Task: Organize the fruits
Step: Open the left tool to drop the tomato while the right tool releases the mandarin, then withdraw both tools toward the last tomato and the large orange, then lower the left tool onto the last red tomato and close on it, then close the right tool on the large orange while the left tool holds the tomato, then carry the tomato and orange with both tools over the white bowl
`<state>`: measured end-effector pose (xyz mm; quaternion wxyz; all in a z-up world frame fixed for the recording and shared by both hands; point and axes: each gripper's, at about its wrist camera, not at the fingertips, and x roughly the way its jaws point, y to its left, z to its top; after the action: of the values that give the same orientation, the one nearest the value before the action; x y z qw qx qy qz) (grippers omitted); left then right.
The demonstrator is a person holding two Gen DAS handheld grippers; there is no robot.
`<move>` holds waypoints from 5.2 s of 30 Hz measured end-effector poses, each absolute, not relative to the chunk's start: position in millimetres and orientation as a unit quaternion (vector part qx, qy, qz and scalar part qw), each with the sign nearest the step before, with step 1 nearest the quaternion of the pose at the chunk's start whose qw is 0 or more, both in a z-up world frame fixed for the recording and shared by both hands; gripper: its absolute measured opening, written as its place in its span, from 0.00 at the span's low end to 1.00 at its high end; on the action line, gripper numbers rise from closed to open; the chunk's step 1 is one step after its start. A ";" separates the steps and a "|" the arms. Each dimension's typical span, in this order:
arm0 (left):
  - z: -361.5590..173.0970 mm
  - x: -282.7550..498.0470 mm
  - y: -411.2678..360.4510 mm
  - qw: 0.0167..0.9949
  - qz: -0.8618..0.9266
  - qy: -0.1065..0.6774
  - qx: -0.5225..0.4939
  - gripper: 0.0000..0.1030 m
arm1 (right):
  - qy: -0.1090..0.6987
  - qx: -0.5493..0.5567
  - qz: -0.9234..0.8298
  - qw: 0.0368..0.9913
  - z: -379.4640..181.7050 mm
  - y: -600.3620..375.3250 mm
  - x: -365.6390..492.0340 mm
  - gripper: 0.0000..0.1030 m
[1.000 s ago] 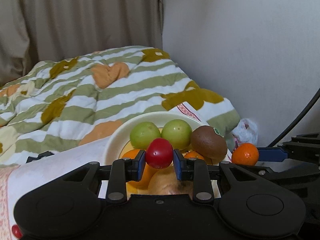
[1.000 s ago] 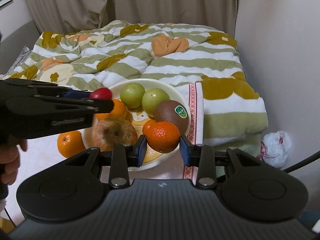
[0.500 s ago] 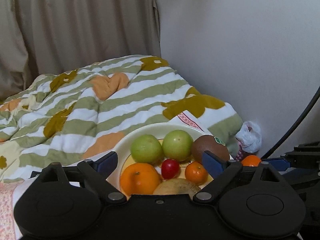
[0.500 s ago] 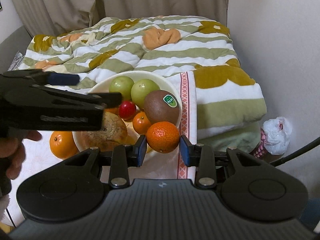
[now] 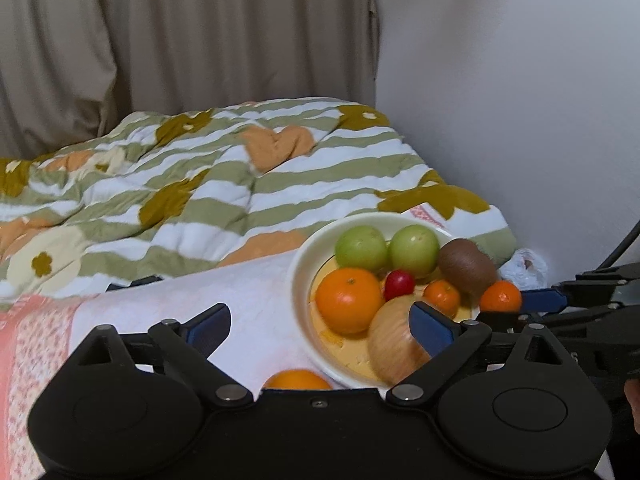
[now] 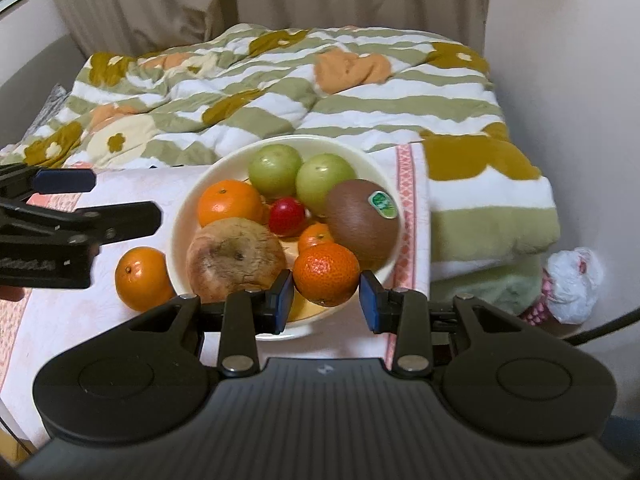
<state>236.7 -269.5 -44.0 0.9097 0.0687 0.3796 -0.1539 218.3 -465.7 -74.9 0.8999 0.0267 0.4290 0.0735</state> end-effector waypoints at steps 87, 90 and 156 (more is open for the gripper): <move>-118.3 267.7 -32.8 0.862 -0.198 0.466 0.025 0.45 | 0.463 0.123 -0.142 0.866 -102.1 -273.5 207.7 1.00; -122.6 269.7 -36.2 0.860 -0.203 0.467 0.031 0.36 | 0.465 0.115 -0.142 0.867 -105.9 -271.2 213.7 1.00; -8.2 158.1 -197.9 0.930 -0.127 0.344 -0.008 0.35 | 0.383 0.039 0.033 0.922 -6.8 -409.2 132.8 0.72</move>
<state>158.1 -197.9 -8.2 0.9303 -0.0081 0.3440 -0.1268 132.8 -409.2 -6.8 0.9223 0.0395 0.3829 0.0330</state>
